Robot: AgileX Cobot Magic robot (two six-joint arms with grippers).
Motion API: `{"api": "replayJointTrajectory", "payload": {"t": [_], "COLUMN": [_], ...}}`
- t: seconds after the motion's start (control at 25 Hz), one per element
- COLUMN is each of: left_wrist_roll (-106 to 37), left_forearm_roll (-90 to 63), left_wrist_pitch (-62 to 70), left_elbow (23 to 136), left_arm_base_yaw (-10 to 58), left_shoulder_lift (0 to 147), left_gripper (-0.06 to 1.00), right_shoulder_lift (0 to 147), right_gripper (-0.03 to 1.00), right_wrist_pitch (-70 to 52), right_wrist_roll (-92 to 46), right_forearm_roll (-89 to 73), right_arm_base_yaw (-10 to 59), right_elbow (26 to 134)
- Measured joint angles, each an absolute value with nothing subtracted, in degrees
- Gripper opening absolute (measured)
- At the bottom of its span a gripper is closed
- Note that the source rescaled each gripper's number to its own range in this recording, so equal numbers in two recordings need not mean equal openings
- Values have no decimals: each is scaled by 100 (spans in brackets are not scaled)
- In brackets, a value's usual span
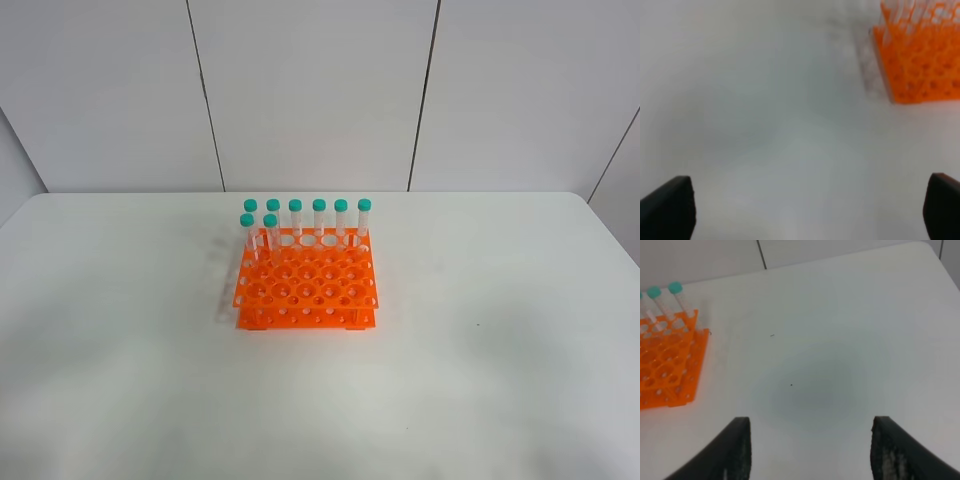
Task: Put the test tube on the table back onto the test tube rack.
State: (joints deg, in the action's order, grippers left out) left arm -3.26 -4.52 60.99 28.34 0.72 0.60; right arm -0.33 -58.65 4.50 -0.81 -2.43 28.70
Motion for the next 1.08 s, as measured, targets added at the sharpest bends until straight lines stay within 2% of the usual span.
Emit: {"api": "replayJointTrajectory", "payload": {"t": [1.08], "left_wrist_roll": [-539], "left_forearm_roll": [-451], "left_wrist_pitch": [6091], "left_elbow": [2834], "left_arm_base_yaw": [72], "left_shoulder_lift": [-29], "left_gripper": [100], "right_shoulder_lift": [-33], "right_gripper": [67], "right_wrist_pitch": [-5865], "right_wrist_roll": [450], "right_forearm_roll": [-81], "right_arm_base_yaw": [-243], "right_elbow": [2870]}}
